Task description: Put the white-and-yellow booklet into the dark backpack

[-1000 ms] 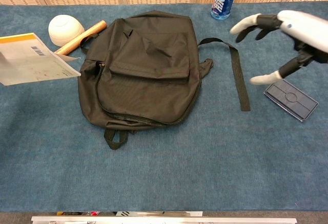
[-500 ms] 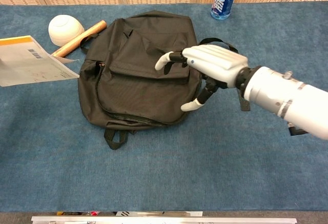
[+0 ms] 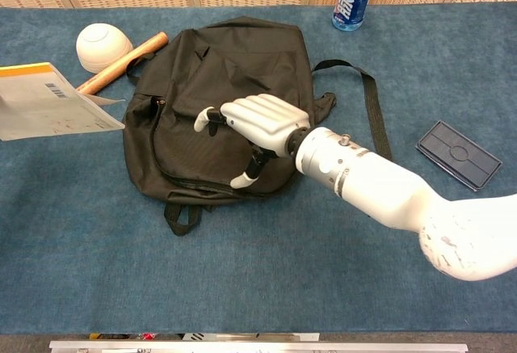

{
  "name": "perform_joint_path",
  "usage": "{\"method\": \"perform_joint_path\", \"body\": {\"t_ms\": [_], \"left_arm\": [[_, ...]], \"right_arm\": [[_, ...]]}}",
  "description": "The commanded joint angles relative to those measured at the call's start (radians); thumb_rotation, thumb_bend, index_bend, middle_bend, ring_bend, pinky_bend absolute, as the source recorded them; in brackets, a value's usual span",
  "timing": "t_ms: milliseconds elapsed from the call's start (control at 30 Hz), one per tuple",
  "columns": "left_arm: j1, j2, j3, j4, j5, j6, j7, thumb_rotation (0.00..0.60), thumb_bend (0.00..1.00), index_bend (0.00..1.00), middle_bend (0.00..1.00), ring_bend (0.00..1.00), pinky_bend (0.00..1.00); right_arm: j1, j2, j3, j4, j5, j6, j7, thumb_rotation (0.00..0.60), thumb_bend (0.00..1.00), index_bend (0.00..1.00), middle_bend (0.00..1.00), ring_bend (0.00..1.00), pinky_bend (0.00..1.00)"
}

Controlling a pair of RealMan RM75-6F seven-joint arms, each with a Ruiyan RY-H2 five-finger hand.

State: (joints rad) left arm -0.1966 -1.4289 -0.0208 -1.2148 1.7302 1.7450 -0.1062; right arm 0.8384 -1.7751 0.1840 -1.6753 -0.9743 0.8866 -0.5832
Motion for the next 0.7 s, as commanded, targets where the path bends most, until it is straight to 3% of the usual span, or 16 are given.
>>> {"method": "perform_joint_path", "body": {"t_ms": [33,700], "left_arm": [[0.002,0.000,0.000,0.004,0.000,0.001,-0.004,0.600,0.32,0.76,0.62,0.50,0.52],[0.006,-0.007,-0.002,0.021,0.000,0.001,-0.019,0.600,0.32,0.76,0.62,0.50,0.52]], "right_arm": [[0.028,-0.039,0.008,0.028,0.028,0.005,-0.016,0.600,0.00,0.25,0.32,0.15,0.25],[0.085,-0.122,0.002,0.173,0.107,0.030,-0.055,0.600,0.00,0.26,0.32,0.16,0.25]]}}
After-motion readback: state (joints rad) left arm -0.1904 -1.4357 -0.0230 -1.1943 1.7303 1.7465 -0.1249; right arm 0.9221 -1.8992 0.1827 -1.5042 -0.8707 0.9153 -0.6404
